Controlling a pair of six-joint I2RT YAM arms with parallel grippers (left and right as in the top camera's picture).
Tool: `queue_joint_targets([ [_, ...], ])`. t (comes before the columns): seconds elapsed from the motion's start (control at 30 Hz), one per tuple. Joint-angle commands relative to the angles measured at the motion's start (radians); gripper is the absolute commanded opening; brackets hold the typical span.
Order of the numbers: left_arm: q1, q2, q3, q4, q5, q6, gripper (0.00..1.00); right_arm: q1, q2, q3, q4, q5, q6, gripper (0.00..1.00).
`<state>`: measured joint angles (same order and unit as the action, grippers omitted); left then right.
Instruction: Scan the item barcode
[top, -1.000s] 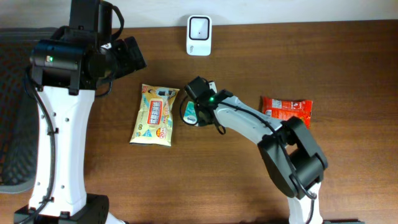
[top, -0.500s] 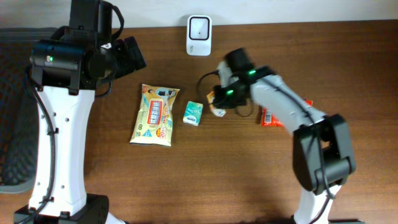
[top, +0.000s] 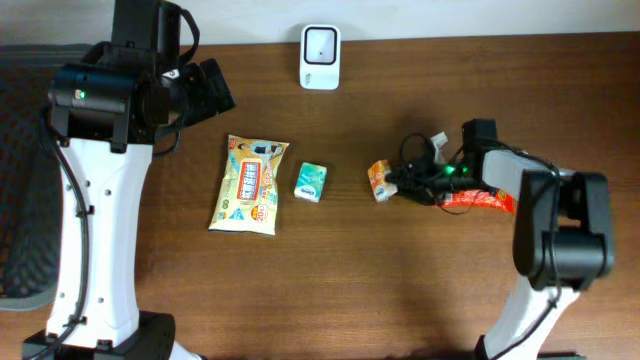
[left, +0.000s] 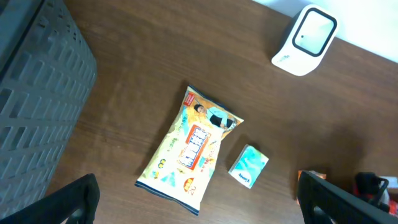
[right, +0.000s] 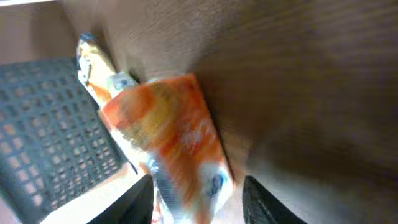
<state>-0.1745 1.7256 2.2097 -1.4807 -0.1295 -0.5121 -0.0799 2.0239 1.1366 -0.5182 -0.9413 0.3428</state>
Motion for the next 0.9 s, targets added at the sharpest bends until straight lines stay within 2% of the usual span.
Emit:
queue_joint_targets([
  [0.0, 0.001, -0.004, 0.003, -0.002, 0.003, 0.009, 0.99, 0.007, -0.224, 0.024, -0.111, 0.315, -0.013, 0.47],
  [0.03, 0.001, -0.004, 0.003, -0.002, 0.003, 0.009, 0.99, 0.021, -0.288, 0.024, -0.142, 0.393, -0.013, 0.48],
  [0.07, 0.001, -0.004, 0.003, -0.002, 0.003, 0.009, 0.99, 0.045, -0.348, 0.024, -0.161, 0.465, -0.013, 0.52],
  [0.13, 0.001, -0.004, 0.003, -0.002, 0.003, 0.009, 0.99, 0.100, -0.385, 0.024, -0.155, 0.509, -0.013, 0.56],
  [0.2, 0.001, -0.004, 0.003, -0.002, 0.003, 0.009, 0.99, 0.149, -0.365, 0.024, -0.127, 0.515, -0.012, 0.56],
  [0.27, 0.001, -0.004, 0.003, -0.002, 0.003, 0.009, 0.99, 0.185, -0.326, 0.024, -0.111, 0.640, -0.012, 0.56],
  [0.3, 0.001, -0.004, 0.003, -0.002, 0.003, 0.009, 0.99, 0.187, -0.306, 0.023, -0.110, 0.635, -0.012, 0.56],
  [0.33, 0.001, -0.004, 0.003, -0.002, 0.003, 0.009, 0.99, 0.190, -0.301, 0.023, -0.107, 0.611, -0.021, 0.54],
  [0.37, 0.001, -0.004, 0.003, -0.002, 0.003, 0.009, 0.99, 0.208, -0.301, 0.023, -0.098, 0.595, -0.090, 0.49],
  [0.4, 0.001, -0.004, 0.003, -0.002, 0.003, 0.009, 0.99, 0.240, -0.301, 0.023, -0.090, 0.634, -0.118, 0.48],
  [0.43, 0.001, -0.004, 0.003, -0.002, 0.002, 0.009, 0.99, 0.298, -0.301, 0.023, -0.077, 0.762, -0.106, 0.48],
  [0.53, 0.001, -0.004, 0.003, -0.002, 0.003, 0.009, 0.99, 0.464, -0.298, 0.023, -0.064, 1.207, 0.084, 0.47],
  [0.57, 0.001, -0.004, 0.003, -0.002, 0.003, 0.009, 0.99, 0.509, -0.286, 0.023, -0.051, 1.269, 0.111, 0.47],
  [0.7, 0.001, -0.004, 0.003, -0.002, 0.003, 0.009, 0.99, 0.534, -0.145, 0.023, 0.038, 1.241, 0.110, 0.46],
  [0.8, 0.001, -0.004, 0.003, -0.002, 0.003, 0.009, 0.99, 0.537, -0.093, 0.023, 0.044, 1.278, 0.111, 0.38],
  [0.83, 0.001, -0.004, 0.003, -0.002, 0.003, 0.009, 0.99, 0.536, -0.093, 0.023, 0.043, 1.279, 0.111, 0.23],
  [0.87, 0.001, -0.004, 0.003, -0.002, 0.003, 0.009, 0.99, 0.536, -0.093, 0.023, 0.041, 1.279, 0.111, 0.14],
])
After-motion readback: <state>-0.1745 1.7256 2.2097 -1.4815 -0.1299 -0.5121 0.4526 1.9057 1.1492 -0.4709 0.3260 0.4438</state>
